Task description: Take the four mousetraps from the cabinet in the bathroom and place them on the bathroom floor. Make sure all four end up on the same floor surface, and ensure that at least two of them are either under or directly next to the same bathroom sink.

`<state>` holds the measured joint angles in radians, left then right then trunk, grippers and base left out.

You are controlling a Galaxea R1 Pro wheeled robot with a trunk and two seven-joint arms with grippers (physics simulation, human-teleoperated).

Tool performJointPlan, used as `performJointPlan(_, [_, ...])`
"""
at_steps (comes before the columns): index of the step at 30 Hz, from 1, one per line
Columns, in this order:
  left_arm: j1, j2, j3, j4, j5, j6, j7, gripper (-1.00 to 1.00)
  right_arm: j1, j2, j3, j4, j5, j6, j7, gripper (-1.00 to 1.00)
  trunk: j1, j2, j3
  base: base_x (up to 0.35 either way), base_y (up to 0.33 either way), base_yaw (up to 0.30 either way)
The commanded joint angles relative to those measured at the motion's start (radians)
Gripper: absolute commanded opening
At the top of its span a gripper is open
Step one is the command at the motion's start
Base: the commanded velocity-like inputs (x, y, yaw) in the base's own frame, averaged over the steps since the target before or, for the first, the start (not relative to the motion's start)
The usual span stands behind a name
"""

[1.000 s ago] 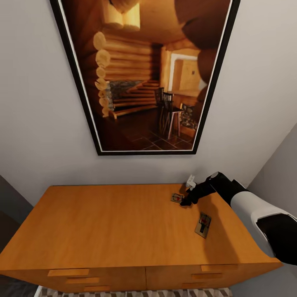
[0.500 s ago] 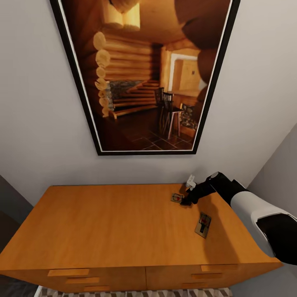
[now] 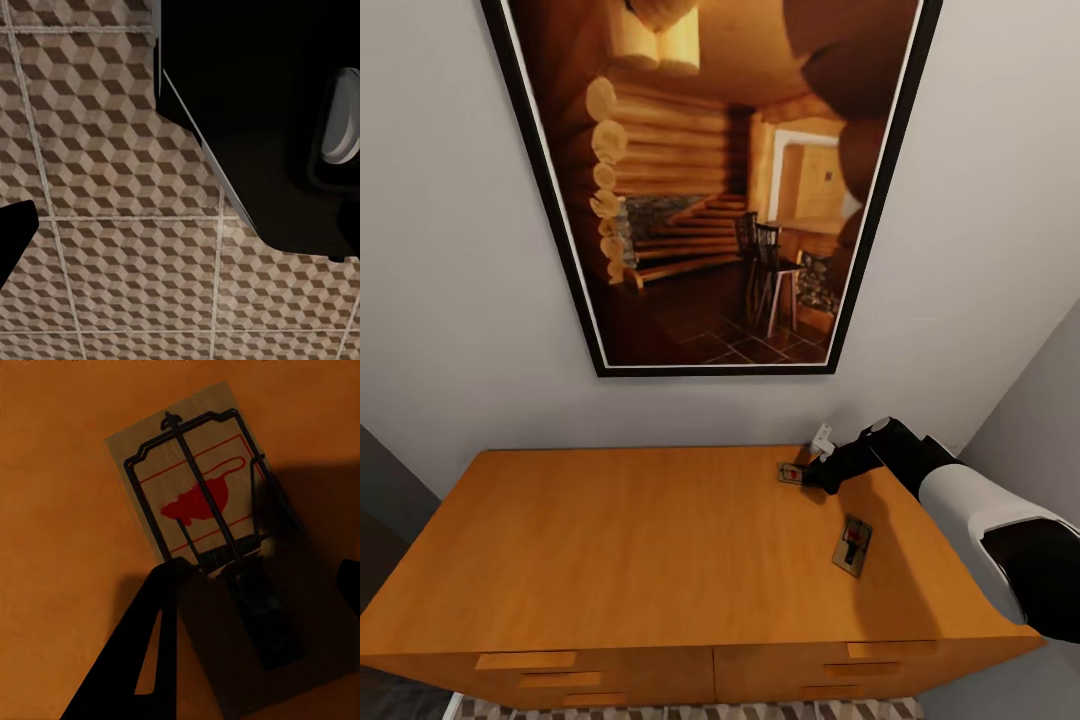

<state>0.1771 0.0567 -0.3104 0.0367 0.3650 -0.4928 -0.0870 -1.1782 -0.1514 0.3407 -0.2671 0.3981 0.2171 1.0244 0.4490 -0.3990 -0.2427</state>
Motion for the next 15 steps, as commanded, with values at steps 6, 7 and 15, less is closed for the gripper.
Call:
performJointPlan(6, [-0.001,0.0,-0.004,0.002,0.011,-0.004,-0.008,1.0,0.001,0.0,0.008,-0.002,0.021,0.008,0.0,-1.0,0.001,-0.001,-0.002,0.0,0.0,0.0])
performJointPlan(7, [-0.001,0.0,-0.004,0.002,0.011,-0.004,-0.008,1.0,0.001,0.0,0.008,-0.002,0.021,0.008,0.0,-1.0,0.001,-0.001,-0.002,0.0,0.0,0.0])
performJointPlan(15, [-0.001,0.0,-0.004,0.002,0.011,-0.004,-0.008,1.0,0.0,0.0,0.007,-0.003,0.018,0.009,0.0,-1.0,0.001,-0.001,-0.002,0.0,0.0,0.0])
